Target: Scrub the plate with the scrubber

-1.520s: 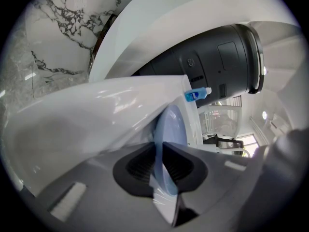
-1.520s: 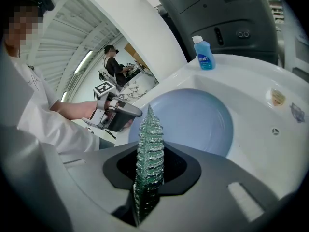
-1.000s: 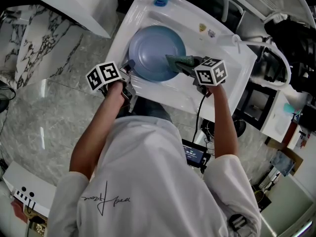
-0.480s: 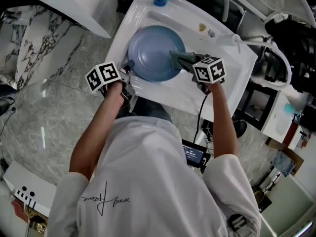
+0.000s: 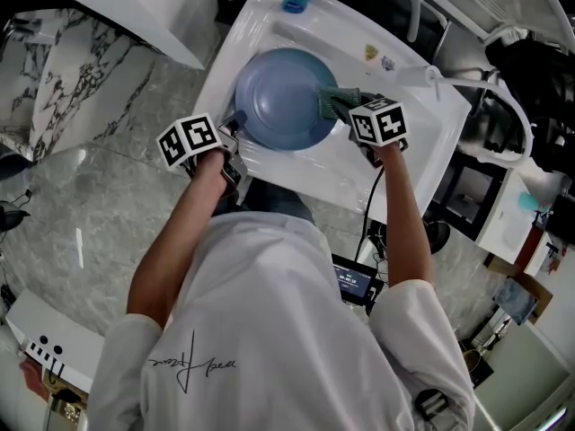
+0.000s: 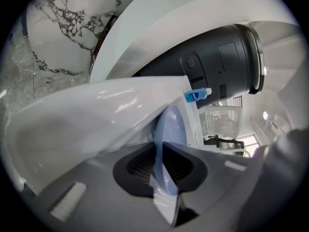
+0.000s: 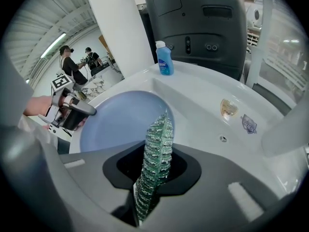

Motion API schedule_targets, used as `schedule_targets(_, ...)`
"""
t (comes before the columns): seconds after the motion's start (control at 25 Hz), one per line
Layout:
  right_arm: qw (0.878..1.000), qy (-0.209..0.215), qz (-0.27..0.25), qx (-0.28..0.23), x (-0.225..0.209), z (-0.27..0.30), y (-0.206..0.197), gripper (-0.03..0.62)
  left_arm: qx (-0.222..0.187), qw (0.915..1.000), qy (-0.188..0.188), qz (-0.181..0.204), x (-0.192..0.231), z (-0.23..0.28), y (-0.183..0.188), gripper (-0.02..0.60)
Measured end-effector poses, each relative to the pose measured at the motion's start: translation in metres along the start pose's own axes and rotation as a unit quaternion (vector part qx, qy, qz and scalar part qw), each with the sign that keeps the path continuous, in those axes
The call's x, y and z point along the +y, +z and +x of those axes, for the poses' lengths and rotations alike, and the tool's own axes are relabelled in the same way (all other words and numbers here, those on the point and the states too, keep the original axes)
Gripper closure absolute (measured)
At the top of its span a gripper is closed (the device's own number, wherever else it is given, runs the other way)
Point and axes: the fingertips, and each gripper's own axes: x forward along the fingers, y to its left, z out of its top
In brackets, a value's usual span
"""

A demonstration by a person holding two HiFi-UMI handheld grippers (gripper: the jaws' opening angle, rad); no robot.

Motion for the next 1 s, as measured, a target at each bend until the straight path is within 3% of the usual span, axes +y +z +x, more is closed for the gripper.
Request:
schedule_targets(0.52,0.998,-0.047,0.029,0.012,-0.025,0.014,0.013,0.534,0.000,1.0000,0.000,0.009,-0.001,0.001,0.003,0.480)
schedule_targets(1.0,0.997,-0.069,-0.019,0.018,-0.013,0.029,0.040,0.534,-0.001,0.9999,-0.001,0.013,-0.001,0.001,0.003,0.480)
